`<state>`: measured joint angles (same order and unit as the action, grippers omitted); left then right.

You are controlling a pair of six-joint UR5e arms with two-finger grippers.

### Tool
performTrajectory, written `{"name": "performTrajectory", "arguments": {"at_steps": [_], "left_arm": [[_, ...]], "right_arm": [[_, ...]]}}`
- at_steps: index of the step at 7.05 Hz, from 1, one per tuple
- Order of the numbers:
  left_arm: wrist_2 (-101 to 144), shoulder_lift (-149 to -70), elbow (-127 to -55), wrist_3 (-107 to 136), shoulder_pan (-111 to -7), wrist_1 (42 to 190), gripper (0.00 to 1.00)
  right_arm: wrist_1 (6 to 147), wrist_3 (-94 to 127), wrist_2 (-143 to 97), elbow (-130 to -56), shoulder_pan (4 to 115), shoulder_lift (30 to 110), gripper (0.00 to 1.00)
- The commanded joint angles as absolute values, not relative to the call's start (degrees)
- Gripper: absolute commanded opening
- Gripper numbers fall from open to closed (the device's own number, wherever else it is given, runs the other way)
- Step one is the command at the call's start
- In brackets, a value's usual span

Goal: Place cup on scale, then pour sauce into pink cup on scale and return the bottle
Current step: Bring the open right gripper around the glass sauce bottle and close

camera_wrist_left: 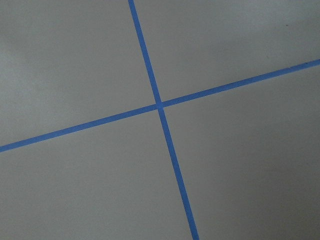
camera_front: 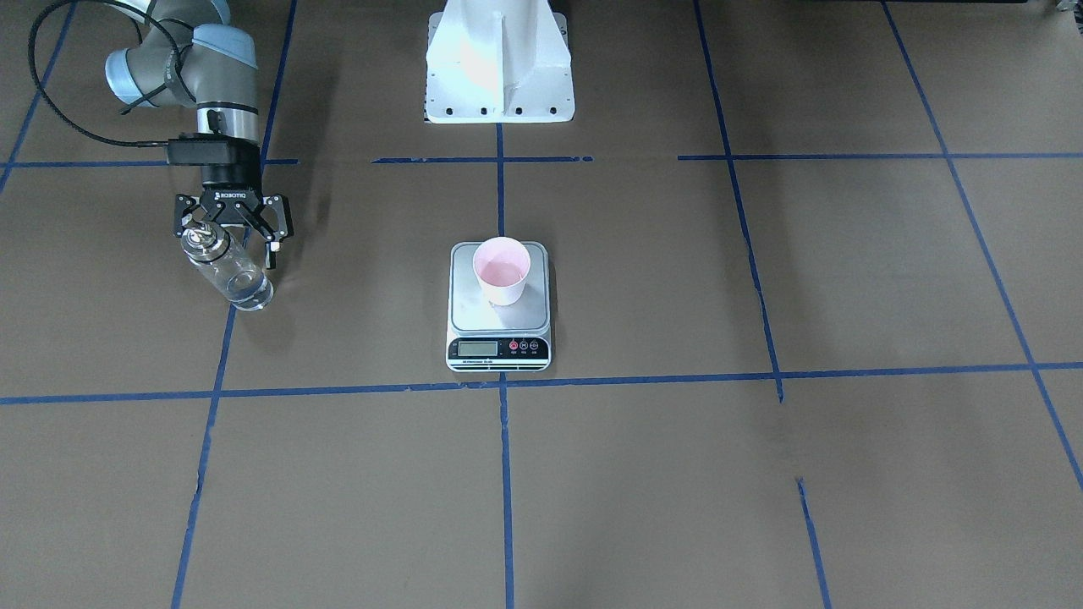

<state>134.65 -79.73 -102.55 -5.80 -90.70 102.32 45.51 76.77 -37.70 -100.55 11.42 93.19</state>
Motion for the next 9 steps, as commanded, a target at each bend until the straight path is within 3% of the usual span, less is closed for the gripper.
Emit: {"name": "performTrajectory", "arguments": {"at_steps": [1,5,6,7,8,9], "left_arm": [[134.65,-79.72,-102.66,-5.71,-90.70,102.30,1.00],[134.65,-79.80,-102.66,-5.80,-90.70,102.30,1.00],[134.65,-79.80,-102.74,-5.80,-90.70,102.30,1.00],[134.65,-79.80,-102.74,-5.80,-90.70,102.30,1.00],[134.65,-79.72,-102.83,-5.80,-90.70,102.30,1.00],[134.56,-79.72,-103.01,-5.80,-90.70,102.30,1.00]], "right_arm": [[45.09,76.20,-37.79,-98.61,12.74,91.67,1.00],[45.09,76.20,-37.79,-97.91,13.10,91.58,0.99],[45.09,76.29,-37.79,-97.91,13.10,91.50,0.92],[44.74,76.38,-37.79,-97.91,13.10,91.41,0.81],[44.04,76.46,-37.79,-97.91,13.10,91.15,0.51],[43.69,76.38,-37.71,-97.82,13.10,91.14,0.14]]}}
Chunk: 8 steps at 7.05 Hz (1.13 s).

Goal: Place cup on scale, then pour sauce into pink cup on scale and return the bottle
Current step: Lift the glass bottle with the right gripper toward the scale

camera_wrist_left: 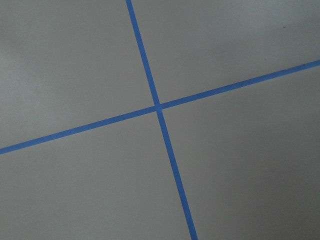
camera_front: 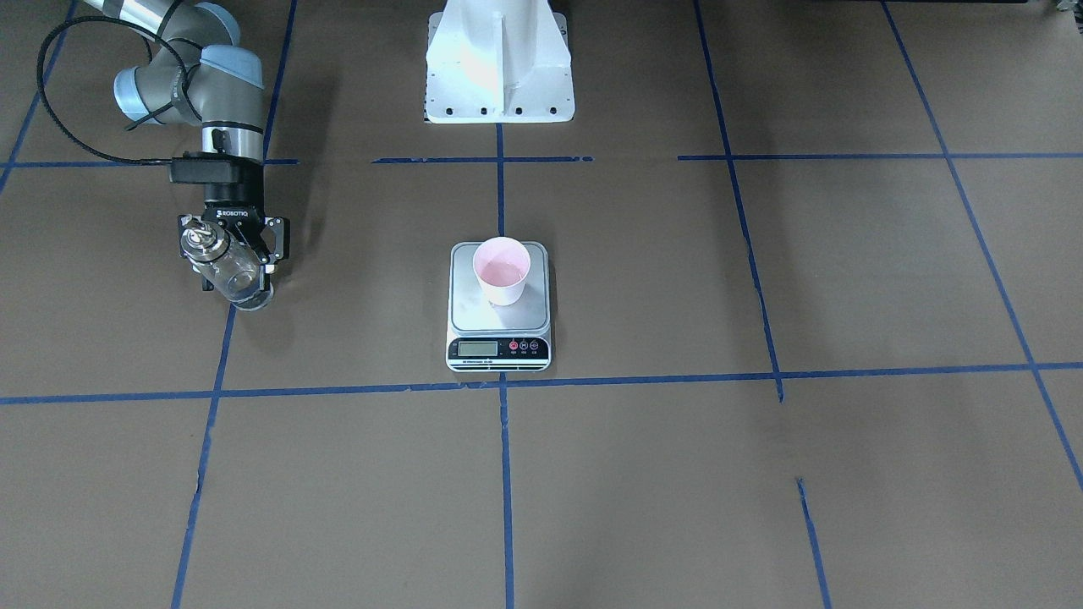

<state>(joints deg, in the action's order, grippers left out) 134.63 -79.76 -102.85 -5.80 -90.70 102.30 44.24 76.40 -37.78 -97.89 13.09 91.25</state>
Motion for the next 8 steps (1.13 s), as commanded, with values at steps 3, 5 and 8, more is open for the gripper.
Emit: {"name": "performTrajectory", "arguments": {"at_steps": [3,5,8], "left_arm": [[134.56,-79.63,-103.01,-5.80,-90.70,102.30,1.00],[134.65,-79.63,-103.01,-5.80,-90.70,102.30,1.00],[134.82,-79.72,-103.01,-4.23,-90.70,102.30,1.00]], "right_arm": [[42.10,74.89,-37.71,-99.30,13.27,90.97,0.00],[42.62,67.80,-37.18,-103.17,14.06,91.05,0.00],[42.46,63.83,-37.00,-103.88,14.15,90.88,0.00]]}}
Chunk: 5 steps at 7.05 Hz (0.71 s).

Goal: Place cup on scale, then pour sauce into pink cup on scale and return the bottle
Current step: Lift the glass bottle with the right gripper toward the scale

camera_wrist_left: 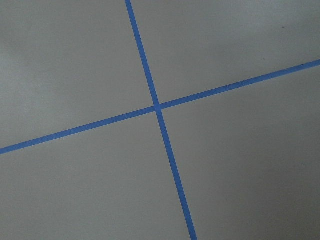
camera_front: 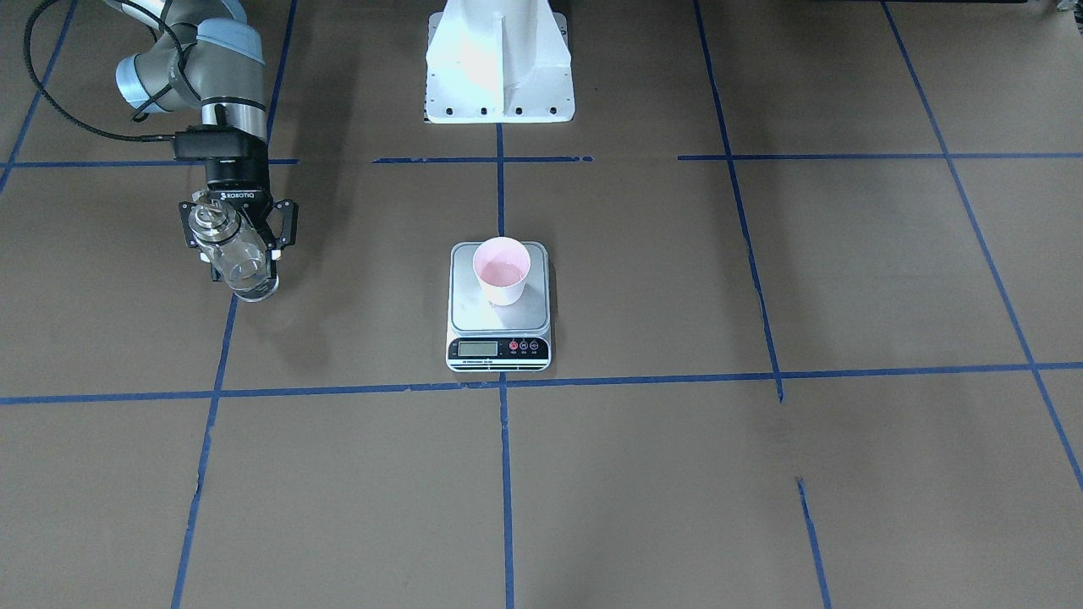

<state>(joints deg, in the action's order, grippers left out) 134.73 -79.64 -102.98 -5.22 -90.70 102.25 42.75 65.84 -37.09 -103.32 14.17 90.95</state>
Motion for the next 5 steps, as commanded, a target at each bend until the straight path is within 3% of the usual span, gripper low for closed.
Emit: {"name": "performTrajectory", "arguments": {"at_steps": [1,5], "left_arm": [[134.82,-79.63,-103.01,-4.13,-90.70,102.22,1.00],[134.91,-80.16,-103.10,-4.13,-92.10,102.39,1.00]], "right_arm": [[42.45,56.85,-36.39,-104.58,14.15,90.79,0.00],[50.66,51.27,-33.67,-103.70,14.06,85.98,0.00]]}}
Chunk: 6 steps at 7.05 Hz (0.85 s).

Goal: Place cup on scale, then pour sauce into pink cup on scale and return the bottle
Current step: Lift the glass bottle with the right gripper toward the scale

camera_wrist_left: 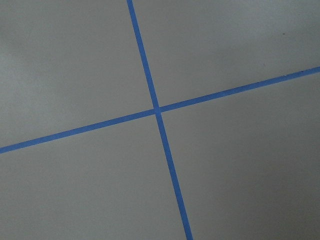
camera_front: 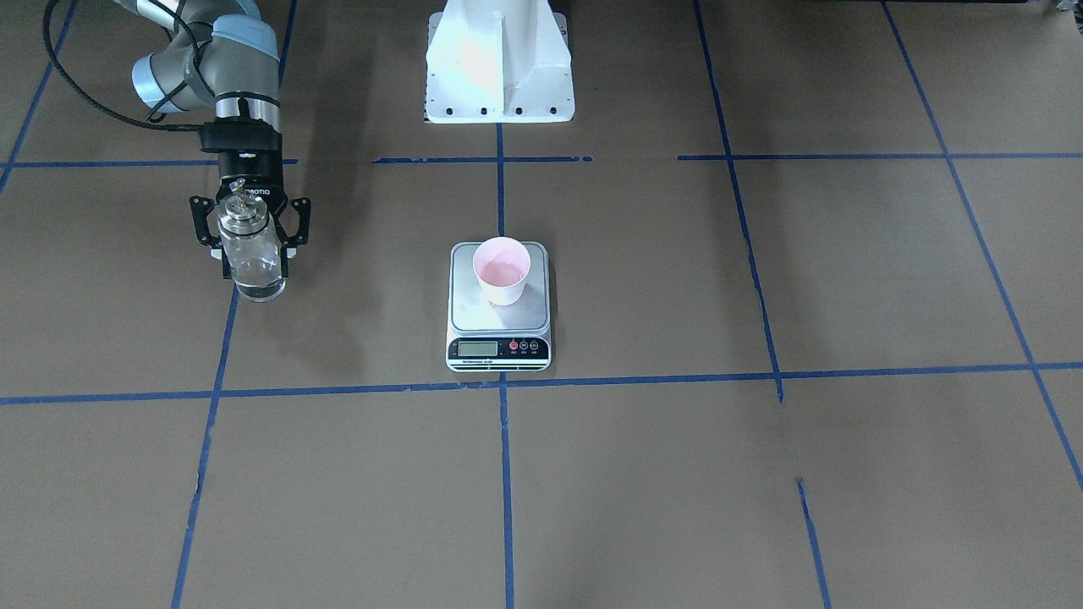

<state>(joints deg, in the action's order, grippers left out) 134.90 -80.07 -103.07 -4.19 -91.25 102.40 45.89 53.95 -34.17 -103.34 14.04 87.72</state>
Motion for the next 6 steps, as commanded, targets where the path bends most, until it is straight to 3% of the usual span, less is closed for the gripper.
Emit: {"name": "performTrajectory", "arguments": {"at_steps": [1,6], "left_arm": [[134.83,-80.33,-103.10,-4.13,-92.11,102.22,1.00],[134.74,-79.54,-102.83,-4.22,-92.37,102.22,1.00]], "right_arm": [[53.50,49.07,-32.62,-103.45,13.89,83.00,0.00],[80.72,48.60,-23.48,-103.45,12.39,72.18,0.00]]}}
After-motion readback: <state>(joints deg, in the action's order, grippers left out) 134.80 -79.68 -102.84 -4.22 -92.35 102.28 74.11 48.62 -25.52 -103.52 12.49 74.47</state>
